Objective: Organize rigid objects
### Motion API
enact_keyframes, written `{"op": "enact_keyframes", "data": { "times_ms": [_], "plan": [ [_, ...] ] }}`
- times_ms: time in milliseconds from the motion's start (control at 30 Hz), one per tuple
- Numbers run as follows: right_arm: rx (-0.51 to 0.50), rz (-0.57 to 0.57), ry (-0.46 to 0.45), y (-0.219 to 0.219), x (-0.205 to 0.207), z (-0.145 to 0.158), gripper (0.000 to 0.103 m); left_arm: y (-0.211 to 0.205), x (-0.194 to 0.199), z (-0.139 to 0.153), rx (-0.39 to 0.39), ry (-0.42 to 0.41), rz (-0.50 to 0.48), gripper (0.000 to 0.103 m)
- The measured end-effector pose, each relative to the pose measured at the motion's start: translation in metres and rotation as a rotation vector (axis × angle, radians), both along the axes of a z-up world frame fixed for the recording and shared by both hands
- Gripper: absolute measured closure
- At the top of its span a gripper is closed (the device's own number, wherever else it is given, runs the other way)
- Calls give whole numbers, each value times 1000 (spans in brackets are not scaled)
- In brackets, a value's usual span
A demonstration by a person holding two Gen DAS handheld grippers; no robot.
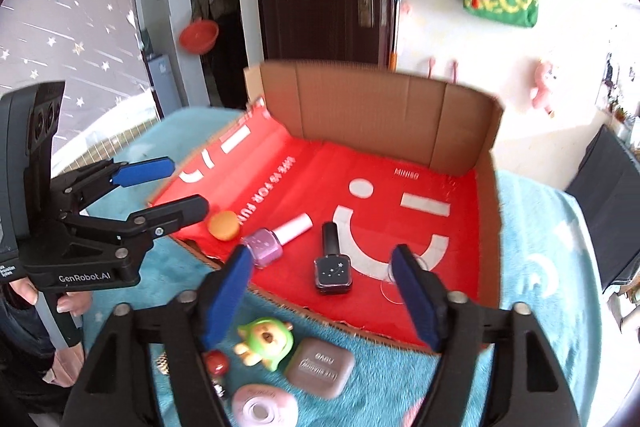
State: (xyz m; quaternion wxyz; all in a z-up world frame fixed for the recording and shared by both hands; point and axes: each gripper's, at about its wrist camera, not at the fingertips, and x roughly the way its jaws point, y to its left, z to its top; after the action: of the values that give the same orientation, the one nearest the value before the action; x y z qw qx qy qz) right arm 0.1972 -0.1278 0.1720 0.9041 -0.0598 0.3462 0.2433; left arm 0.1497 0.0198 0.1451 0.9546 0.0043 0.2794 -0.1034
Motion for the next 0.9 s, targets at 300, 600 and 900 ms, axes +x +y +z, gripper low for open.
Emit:
{"op": "enact_keyframes", "data": {
  "times_ms": [300, 600, 900],
  "plan": [
    [41, -65, -162, -13, -74, 30, 0, 2, -76, 21, -2, -160, 40, 7],
    [85, -144, -235, -24, -134, 16, 0, -3, -122, 1, -16, -182, 49, 6],
    [74, -233, -292, -25, -173, -27, 0, -9, -142, -38, -31, -161, 60, 6]
  ]
}}
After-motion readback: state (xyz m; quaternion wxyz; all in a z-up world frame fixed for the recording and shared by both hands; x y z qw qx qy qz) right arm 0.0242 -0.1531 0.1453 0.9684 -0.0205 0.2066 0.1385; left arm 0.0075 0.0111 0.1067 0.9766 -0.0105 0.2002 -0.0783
